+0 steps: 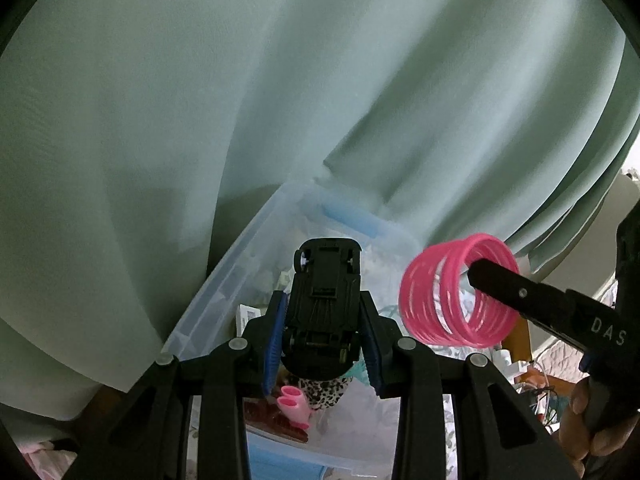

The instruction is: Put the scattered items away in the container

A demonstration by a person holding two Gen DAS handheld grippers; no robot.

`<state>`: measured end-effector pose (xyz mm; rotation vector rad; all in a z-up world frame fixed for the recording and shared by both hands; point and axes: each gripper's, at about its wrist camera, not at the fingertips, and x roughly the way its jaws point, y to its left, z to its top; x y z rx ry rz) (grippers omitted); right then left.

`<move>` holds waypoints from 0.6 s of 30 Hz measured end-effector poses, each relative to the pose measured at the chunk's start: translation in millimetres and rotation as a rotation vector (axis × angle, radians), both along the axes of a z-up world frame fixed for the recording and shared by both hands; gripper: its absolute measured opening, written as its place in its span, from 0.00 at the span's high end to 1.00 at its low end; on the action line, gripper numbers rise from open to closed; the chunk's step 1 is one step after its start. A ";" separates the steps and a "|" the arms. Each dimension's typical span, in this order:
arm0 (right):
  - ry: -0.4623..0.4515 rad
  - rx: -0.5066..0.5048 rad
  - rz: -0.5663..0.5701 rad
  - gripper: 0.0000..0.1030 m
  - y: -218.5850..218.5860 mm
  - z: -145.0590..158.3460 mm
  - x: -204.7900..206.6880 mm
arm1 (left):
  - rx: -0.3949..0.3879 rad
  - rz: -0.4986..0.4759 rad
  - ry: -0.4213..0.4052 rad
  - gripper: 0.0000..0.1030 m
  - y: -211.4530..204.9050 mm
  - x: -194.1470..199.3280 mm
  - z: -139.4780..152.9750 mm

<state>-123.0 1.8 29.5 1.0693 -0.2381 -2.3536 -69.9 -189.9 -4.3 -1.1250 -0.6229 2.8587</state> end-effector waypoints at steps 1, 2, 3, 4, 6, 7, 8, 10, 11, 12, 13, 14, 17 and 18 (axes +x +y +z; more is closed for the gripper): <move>0.002 0.007 0.001 0.88 -1.3 0.3 -0.4 | 0.000 -0.002 -0.003 0.65 1.4 -0.8 -0.5; 0.004 0.014 0.003 0.88 -2.7 0.7 -0.8 | -0.001 -0.001 -0.006 0.65 1.6 -2.4 -0.1; 0.006 0.021 0.006 0.88 -4.2 2.3 -0.7 | -0.002 0.001 -0.008 0.65 1.4 -4.3 0.6; 0.006 0.026 0.009 0.88 -5.4 2.6 -0.8 | -0.004 0.001 -0.009 0.65 2.5 -2.9 -1.3; -0.003 0.038 0.010 0.88 -7.3 0.8 -3.4 | -0.005 0.001 -0.012 0.65 0.1 -1.6 -1.0; -0.008 0.045 0.010 0.87 -8.2 -0.2 -4.8 | -0.005 0.002 -0.013 0.65 -3.9 1.0 -0.8; -0.013 0.049 0.009 0.87 -8.5 -1.2 -5.4 | -0.006 0.001 -0.014 0.65 -2.9 1.5 -0.2; -0.024 0.058 0.007 0.85 -8.9 -3.3 -6.1 | -0.010 -0.001 -0.015 0.65 2.0 1.7 1.0; -0.029 0.062 0.006 0.85 -9.0 -4.3 -6.4 | -0.012 -0.001 -0.015 0.65 4.4 1.9 1.4; -0.035 0.066 0.005 0.84 -9.2 -5.3 -6.7 | -0.013 -0.003 -0.016 0.65 5.7 2.3 1.6; -0.042 0.071 0.005 0.83 -9.2 -6.3 -7.2 | -0.014 -0.005 -0.017 0.65 6.7 2.8 1.8; -0.049 0.075 0.006 0.79 -9.1 -7.3 -7.7 | -0.016 -0.007 -0.017 0.65 7.0 3.1 1.8; -0.043 0.077 -0.001 0.66 -6.9 -8.0 -6.7 | -0.021 -0.012 -0.020 0.61 7.9 4.0 2.1; -0.038 0.073 -0.003 0.63 -5.7 -6.8 -5.7 | -0.022 -0.013 -0.020 0.59 8.4 5.0 3.1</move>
